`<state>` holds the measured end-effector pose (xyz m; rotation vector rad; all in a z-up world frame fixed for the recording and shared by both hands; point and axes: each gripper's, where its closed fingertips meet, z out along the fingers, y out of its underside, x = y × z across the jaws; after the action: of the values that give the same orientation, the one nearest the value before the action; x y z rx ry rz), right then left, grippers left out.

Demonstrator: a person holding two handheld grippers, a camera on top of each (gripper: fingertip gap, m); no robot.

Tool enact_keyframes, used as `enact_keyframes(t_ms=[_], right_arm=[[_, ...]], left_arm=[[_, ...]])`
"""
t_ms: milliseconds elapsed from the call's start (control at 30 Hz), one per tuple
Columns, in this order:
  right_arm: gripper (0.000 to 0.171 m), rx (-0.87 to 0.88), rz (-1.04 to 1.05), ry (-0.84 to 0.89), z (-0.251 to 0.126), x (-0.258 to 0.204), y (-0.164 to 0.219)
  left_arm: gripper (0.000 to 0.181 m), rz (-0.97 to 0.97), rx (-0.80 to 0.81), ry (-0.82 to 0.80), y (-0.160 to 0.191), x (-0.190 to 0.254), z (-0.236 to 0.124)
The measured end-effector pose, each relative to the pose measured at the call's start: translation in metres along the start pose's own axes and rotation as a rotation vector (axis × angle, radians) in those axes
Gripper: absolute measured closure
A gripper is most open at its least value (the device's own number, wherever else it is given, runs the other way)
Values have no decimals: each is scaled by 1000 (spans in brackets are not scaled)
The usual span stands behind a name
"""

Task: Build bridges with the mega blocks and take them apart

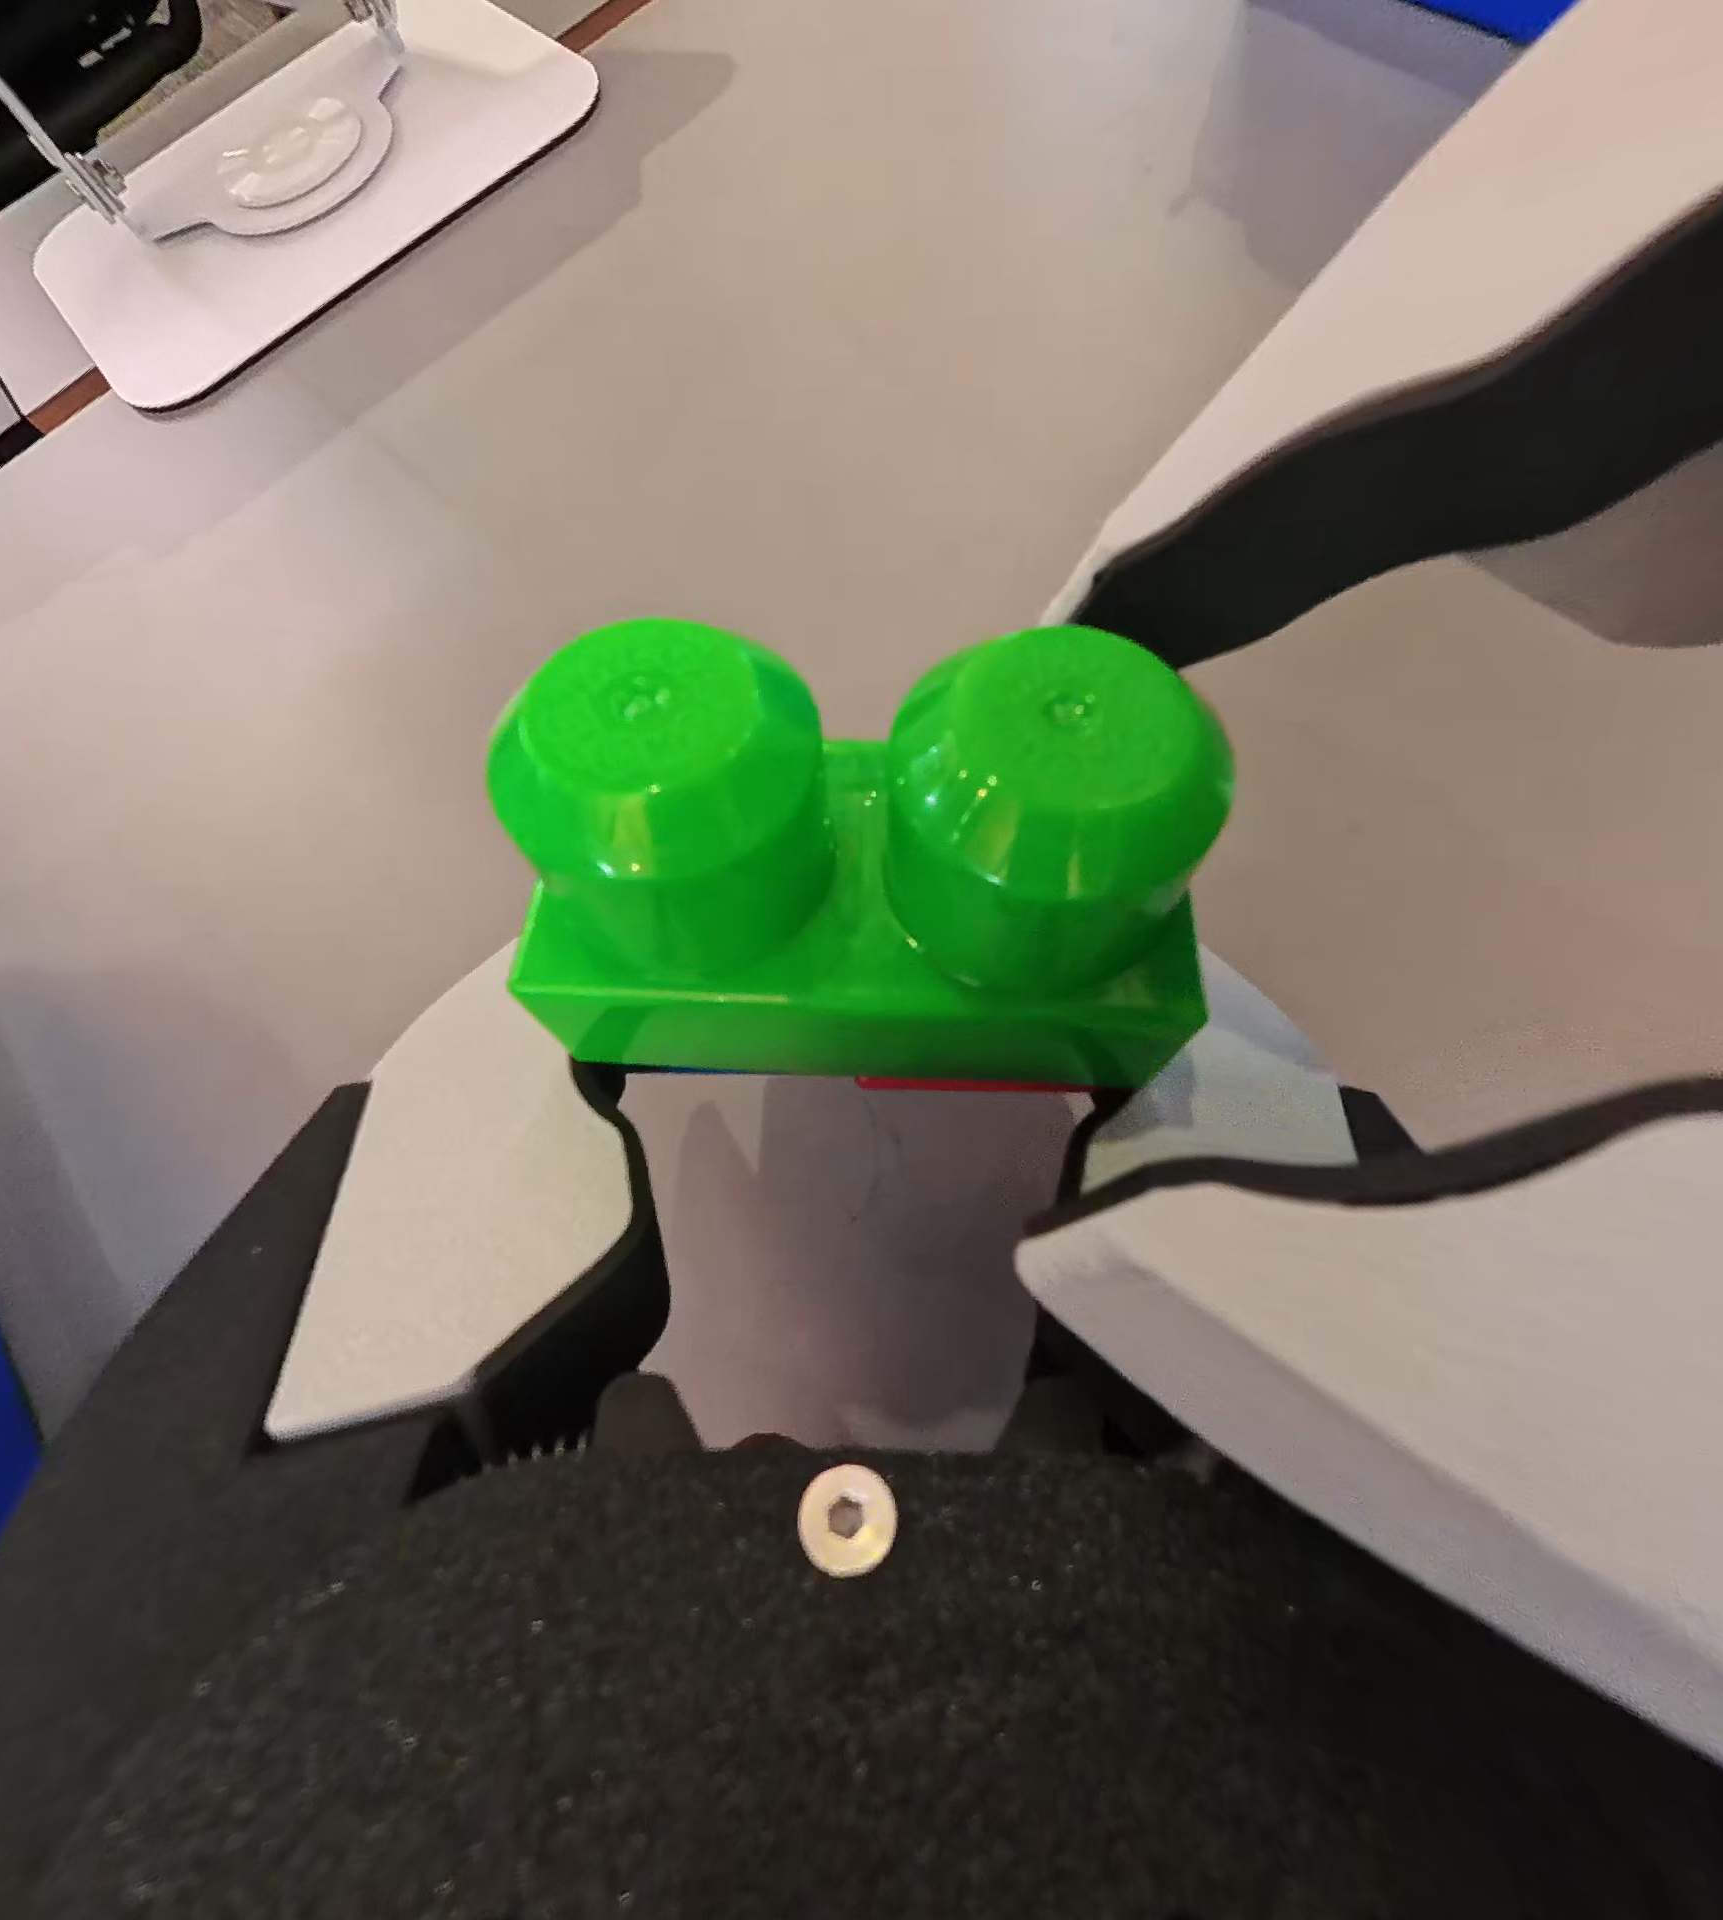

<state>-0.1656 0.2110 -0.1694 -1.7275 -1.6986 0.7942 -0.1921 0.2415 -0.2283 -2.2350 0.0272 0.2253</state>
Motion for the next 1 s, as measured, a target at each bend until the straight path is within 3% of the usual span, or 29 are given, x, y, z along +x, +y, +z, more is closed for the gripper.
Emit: enact_keyframes(t_ms=[133,267,333,400,467,600,733,800,867,1000], right_arm=[[119,28,-11,-12,-12,1,-6],[122,110,-33,-48,-46,14,-25],[136,167,-77,-120,-65,20,-37],[163,240,-181,-220,-78,21,-47],[171,279,-304,-291,-81,24,-48],[171,326,-543,-443,-72,15,-30],[171,182,-220,-588,-46,24,-16],[146,139,-8,-787,-45,11,-13],[115,79,173,-875,-38,7,-8],[103,3,490,-1010,-33,3,-3]], left_arm=[[93,2,16,38,-1,2,-1],[93,25,44,128,0,7,-6],[93,24,44,187,2,10,-10],[93,18,59,258,1,13,-15],[93,39,80,329,-1,17,-22],[92,83,97,444,-5,27,-35],[92,194,90,399,-9,26,-39],[93,210,106,421,-12,32,-44],[92,228,117,421,-14,34,-46],[92,263,127,394,-16,35,-50]])
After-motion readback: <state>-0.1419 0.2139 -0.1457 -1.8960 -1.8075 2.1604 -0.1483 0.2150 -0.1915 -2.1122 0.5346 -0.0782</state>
